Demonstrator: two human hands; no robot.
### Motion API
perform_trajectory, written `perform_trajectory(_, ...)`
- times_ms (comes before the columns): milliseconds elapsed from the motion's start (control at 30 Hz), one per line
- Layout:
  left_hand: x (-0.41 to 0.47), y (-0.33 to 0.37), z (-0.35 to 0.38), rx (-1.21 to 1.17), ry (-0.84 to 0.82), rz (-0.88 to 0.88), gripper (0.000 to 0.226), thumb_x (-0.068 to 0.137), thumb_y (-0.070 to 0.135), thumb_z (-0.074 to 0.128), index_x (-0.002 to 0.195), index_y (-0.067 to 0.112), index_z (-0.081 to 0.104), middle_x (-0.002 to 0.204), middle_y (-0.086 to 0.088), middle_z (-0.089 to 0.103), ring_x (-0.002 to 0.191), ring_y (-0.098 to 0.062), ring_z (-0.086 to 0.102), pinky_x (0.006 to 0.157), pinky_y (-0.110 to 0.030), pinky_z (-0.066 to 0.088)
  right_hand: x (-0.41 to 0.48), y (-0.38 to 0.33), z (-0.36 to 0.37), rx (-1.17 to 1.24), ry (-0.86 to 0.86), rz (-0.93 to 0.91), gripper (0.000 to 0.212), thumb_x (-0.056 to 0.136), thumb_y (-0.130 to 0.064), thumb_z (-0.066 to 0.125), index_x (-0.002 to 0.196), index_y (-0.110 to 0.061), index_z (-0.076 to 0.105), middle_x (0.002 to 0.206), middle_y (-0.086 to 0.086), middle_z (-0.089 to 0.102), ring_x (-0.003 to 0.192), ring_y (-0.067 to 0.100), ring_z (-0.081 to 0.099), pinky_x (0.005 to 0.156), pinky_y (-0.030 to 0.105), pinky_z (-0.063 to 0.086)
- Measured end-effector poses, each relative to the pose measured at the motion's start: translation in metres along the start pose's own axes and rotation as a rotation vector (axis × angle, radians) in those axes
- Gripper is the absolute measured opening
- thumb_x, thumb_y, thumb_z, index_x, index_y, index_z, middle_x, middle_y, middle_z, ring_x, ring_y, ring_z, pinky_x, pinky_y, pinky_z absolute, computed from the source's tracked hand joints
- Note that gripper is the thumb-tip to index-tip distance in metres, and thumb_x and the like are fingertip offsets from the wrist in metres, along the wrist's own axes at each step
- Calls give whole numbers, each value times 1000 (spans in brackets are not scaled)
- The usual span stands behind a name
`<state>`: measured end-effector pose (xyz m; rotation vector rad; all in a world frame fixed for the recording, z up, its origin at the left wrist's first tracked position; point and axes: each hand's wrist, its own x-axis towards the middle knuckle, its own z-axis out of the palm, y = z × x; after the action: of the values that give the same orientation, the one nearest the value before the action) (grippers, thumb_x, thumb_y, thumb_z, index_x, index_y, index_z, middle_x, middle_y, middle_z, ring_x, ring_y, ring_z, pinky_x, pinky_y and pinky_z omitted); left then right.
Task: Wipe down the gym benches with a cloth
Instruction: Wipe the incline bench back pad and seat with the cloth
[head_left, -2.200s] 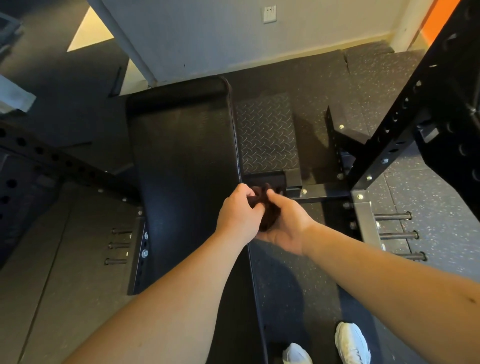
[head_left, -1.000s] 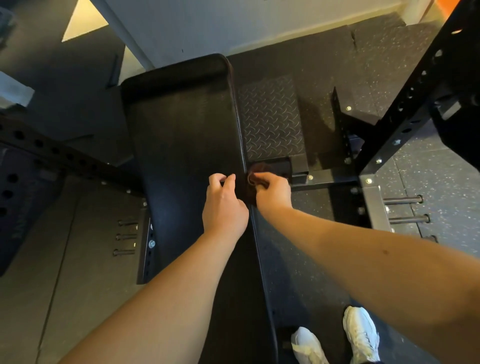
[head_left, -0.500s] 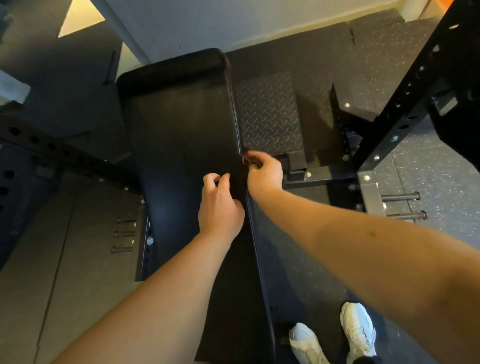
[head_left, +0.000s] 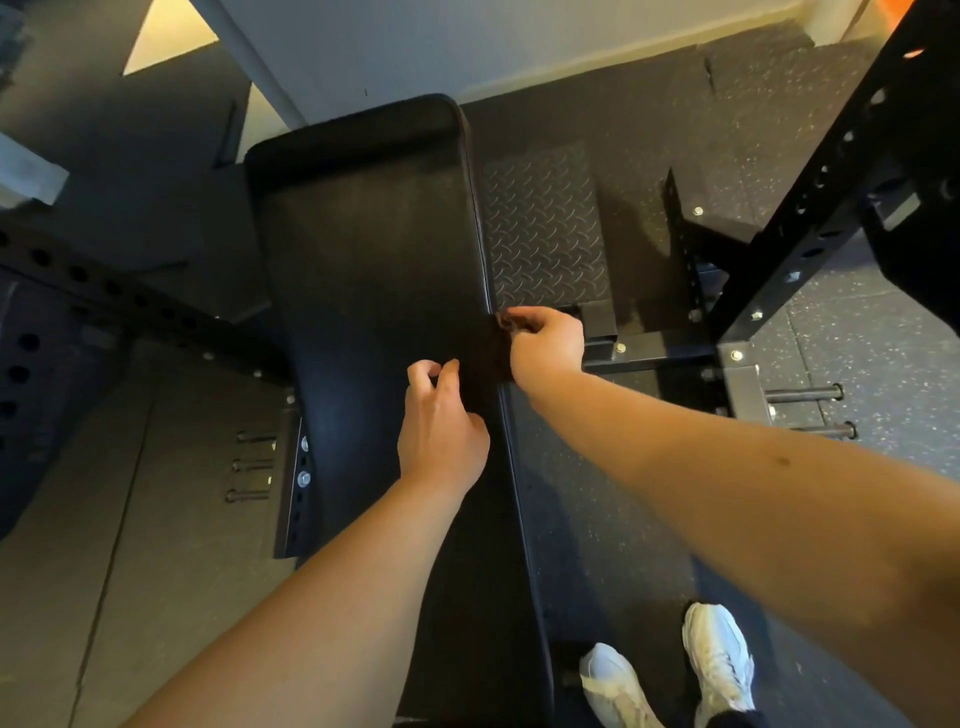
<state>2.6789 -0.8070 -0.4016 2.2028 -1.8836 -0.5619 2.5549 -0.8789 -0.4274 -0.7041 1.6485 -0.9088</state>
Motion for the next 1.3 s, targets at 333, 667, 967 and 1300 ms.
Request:
perform_trajectory(333, -7, 0, 12, 3, -22, -29, 69, 96, 12, 64, 156, 24, 34, 153, 2, 24, 120, -18, 55, 79, -30, 60, -38, 85, -8, -258, -112, 112, 37, 96, 5, 54, 119, -19, 70, 116, 3, 68, 107, 22, 66, 92, 37, 58)
perform_trajectory(667, -11, -10, 17, -32, -25, 11, 73, 93, 9, 67, 156, 22, 33, 148, 0, 28, 116, -19, 55, 79, -30, 59, -7, 22, 7, 3, 28, 6, 38, 98, -1, 54, 124, -26, 67, 124, -2, 66, 113, 17, 62, 96, 38, 57)
perform_trajectory(967, -27, -25, 23, -20, -37, -22, 75, 95, 11, 65, 158, 25, 28, 152, 1, 23, 117, -18, 56, 80, -29, 60, -58, 100, 4, -201, -39, 26, 42, 103, -2, 46, 139, -19, 60, 138, 2, 61, 129, 20, 57, 106, 34, 46)
perform_trajectory(1300, -43, -35, 37, -110, -14, -93, 69, 92, 8, 67, 152, 24, 37, 149, 3, 29, 112, -15, 57, 80, -27, 57, -31, 54, 10, -108, 24, 144, 34, 97, -3, 56, 122, -23, 67, 125, 7, 64, 112, 26, 63, 96, 46, 57)
